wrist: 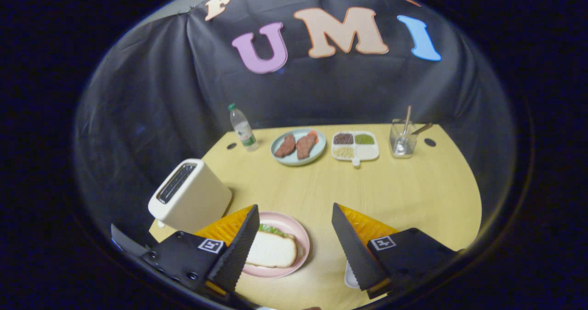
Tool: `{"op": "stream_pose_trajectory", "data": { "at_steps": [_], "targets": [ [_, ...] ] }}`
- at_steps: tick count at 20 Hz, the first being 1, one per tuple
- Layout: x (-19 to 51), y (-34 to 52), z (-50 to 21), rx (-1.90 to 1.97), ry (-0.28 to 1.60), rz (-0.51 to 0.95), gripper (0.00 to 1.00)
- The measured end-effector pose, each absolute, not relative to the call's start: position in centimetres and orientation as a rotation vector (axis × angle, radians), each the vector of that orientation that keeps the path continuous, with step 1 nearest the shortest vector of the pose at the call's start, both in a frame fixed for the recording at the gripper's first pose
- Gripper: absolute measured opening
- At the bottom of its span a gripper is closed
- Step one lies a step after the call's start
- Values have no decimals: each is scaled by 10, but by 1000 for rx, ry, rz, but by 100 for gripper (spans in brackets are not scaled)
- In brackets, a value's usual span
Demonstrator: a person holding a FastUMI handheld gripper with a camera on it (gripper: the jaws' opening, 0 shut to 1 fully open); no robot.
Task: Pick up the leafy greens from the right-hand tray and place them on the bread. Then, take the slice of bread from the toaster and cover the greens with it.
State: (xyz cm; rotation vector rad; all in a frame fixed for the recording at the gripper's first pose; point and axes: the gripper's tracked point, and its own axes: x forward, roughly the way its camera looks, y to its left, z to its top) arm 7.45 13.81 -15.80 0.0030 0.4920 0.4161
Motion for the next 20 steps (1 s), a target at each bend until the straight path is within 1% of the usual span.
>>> {"op": "stream_pose_trajectory", "data": {
  "at_steps": [2,8,10,16,20],
  "targets": [
    [77,123,-132,5,378,367,99],
    [76,81,-65,-35,149,273,99],
    [72,75,-50,-49,86,265,99],
    [68,64,-28,-61,-2,276,99],
    [67,59,-25,-58,-9,301,99]
  ]
}}
